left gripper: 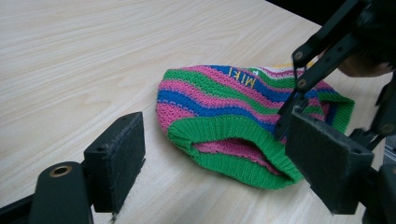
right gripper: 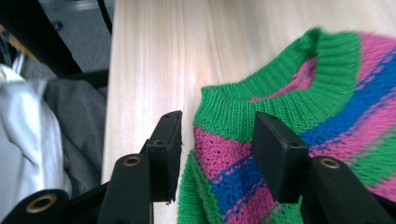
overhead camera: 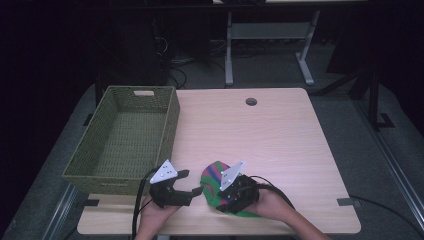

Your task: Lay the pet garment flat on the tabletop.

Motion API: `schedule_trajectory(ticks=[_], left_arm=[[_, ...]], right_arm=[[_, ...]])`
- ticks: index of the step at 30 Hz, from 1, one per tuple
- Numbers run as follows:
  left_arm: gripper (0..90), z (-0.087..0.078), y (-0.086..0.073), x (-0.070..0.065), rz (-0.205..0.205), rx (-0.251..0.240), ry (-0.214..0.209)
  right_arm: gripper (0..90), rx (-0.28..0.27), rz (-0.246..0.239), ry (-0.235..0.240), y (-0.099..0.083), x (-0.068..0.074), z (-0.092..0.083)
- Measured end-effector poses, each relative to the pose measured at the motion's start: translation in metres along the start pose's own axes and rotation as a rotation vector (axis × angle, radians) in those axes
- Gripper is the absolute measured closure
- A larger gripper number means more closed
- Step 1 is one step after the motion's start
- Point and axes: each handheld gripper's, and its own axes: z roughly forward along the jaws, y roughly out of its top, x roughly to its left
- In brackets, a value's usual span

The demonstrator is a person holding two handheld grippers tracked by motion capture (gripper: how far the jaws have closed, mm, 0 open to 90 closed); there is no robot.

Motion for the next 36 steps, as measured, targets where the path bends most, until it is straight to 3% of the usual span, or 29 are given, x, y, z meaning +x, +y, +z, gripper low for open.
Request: schedule_trajectory(ticks=[3, 12, 19, 22, 26, 31, 36], left_arm=[[19.7, -0.001, 0.000, -0.001, 0.005, -0.008, 0.003], [19.7, 0.001, 0.001, -0.002, 0.006, -0.004, 0.003], [19.7, 0.003, 0.001, -0.003, -0.002, -0.001, -0.002], [19.7, 0.003, 0.001, -0.002, -0.007, 0.002, -0.004], [19.7, 0.002, 0.000, -0.002, -0.006, -0.003, -0.003], [19.7, 0.002, 0.001, -0.002, -0.006, -0.008, -0.007], [19.7, 0.001, 0.001, -0.003, -0.001, -0.008, -0.006]], right_arm=[[55.8, 0.028, -0.002, -0.006, -0.001, -0.001, 0.008], [62.5, 0.013, -0.034, -0.060, -0.007, 0.003, 0.010], [70.5, 0.014, 0.001, -0.063, -0.005, 0.000, 0.009], [75.5, 0.001, 0.044, -0.041, -0.006, -0.004, 0.007], [81.6, -0.002, 0.062, -0.024, -0.006, -0.008, 0.005], [82.9, -0.009, 0.077, -0.028, -0.004, -0.008, -0.001], [83.3, -0.059, 0.111, -0.018, -0.005, -0.010, -0.013]])
